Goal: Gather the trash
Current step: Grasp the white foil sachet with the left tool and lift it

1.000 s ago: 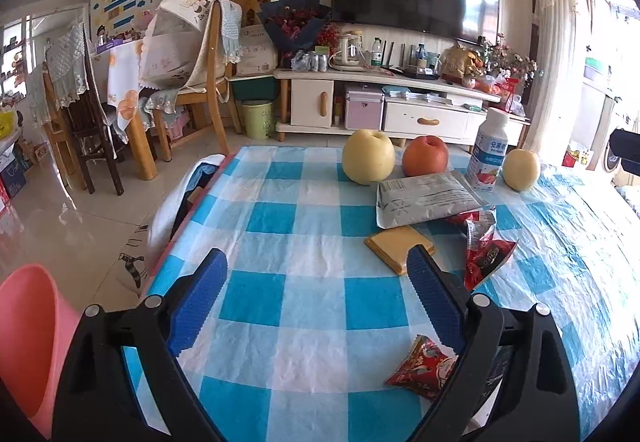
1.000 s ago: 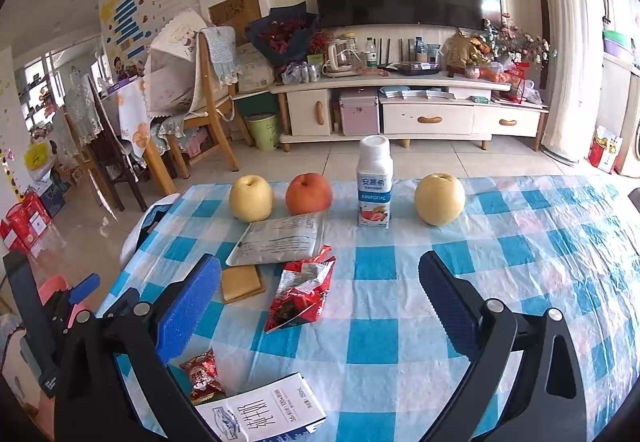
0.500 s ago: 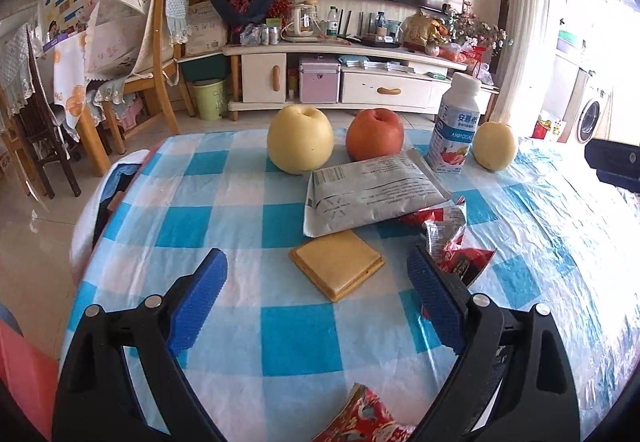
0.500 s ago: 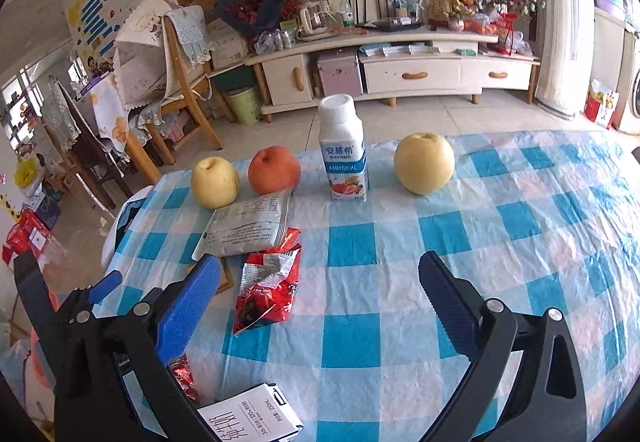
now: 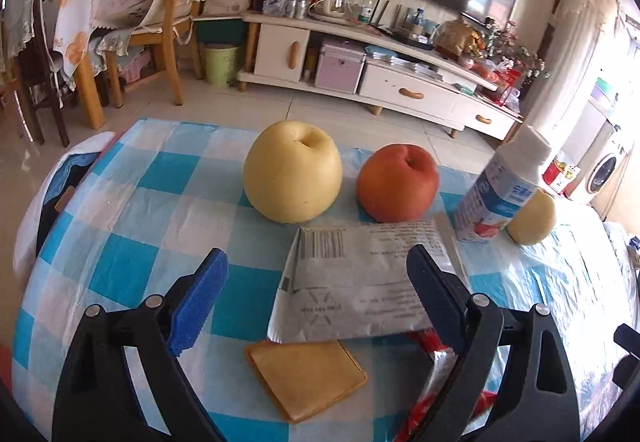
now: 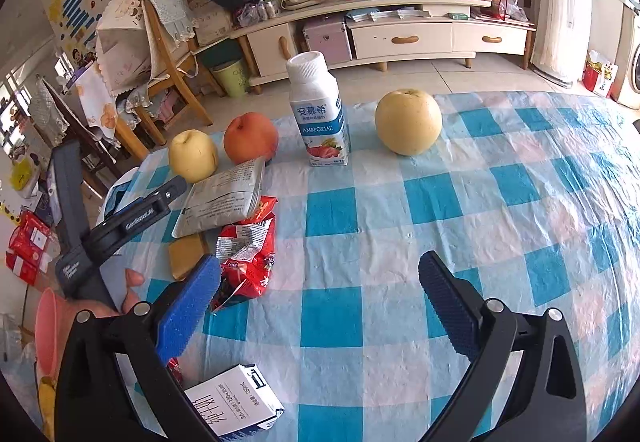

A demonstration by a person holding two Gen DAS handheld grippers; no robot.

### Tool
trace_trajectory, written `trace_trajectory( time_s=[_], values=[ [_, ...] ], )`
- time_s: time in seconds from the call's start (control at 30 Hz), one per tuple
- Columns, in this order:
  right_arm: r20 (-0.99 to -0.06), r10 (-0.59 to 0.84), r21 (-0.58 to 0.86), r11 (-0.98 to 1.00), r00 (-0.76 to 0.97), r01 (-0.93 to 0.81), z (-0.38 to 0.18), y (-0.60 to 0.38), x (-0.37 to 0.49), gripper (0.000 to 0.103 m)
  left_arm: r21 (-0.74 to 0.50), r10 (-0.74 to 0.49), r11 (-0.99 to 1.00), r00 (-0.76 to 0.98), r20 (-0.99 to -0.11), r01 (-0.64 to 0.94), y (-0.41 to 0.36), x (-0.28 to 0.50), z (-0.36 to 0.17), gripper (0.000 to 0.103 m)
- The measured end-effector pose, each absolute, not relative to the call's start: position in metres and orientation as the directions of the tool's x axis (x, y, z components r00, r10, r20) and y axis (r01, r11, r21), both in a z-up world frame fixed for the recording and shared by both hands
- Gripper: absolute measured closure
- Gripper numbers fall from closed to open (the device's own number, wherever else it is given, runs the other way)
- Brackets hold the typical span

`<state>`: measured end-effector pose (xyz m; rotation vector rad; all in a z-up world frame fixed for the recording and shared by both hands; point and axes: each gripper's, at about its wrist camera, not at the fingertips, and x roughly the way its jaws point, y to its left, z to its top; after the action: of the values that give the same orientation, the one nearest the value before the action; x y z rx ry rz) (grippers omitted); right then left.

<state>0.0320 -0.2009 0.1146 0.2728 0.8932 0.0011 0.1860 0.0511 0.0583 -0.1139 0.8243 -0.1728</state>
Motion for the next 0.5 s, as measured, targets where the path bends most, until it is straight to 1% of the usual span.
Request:
trace_trajectory(
  time_s=[0.07,0.13,0.17,0.23,0.3,0.4,0.5],
  values=[
    [-0.769,0.125,0.245,0.964,0.627,0.108,0.115,-0.2,0.031,0.005,-0.121,-0.139,0.99,0.677,-0.723,0.074,0.052,0.2,0.055,0.013],
    [-0.768,0.138,0.25,0.964,0.626,0.094,0.116,-0.198,0.031,0.005,-0.123,-0.13,0.991,0.678,-0.723,0.058,0.055,0.213,0.051,0.015],
    [-0.767,0.134,0.239,0.967,0.628,0.085,0.116,-0.196,0.031,0.005,-0.112,-0.115,0.993,0.665,-0.738,0.047,0.054,0.219,0.046,0.016],
    [-0.775,0.1,0.188,0.979,0.624,0.077,0.114,-0.192,0.034,0.005,-0.074,-0.087,0.996,0.621,-0.779,0.047,0.049,0.228,0.034,0.035],
    [-0.786,0.082,0.162,0.984,0.613,0.076,0.111,-0.19,0.036,0.005,-0.078,-0.11,0.994,0.587,-0.802,0.08,0.043,0.232,0.024,0.04],
    [-0.795,0.093,0.172,0.982,0.6,0.076,0.107,-0.189,0.04,0.005,-0.03,-0.11,0.989,0.576,-0.81,0.146,0.032,0.228,0.027,0.049],
    [-0.79,0.1,0.182,0.98,0.604,0.075,0.11,-0.189,0.04,0.005,-0.041,-0.142,0.98,0.539,-0.83,0.195,0.024,0.221,0.026,0.056]
  ],
)
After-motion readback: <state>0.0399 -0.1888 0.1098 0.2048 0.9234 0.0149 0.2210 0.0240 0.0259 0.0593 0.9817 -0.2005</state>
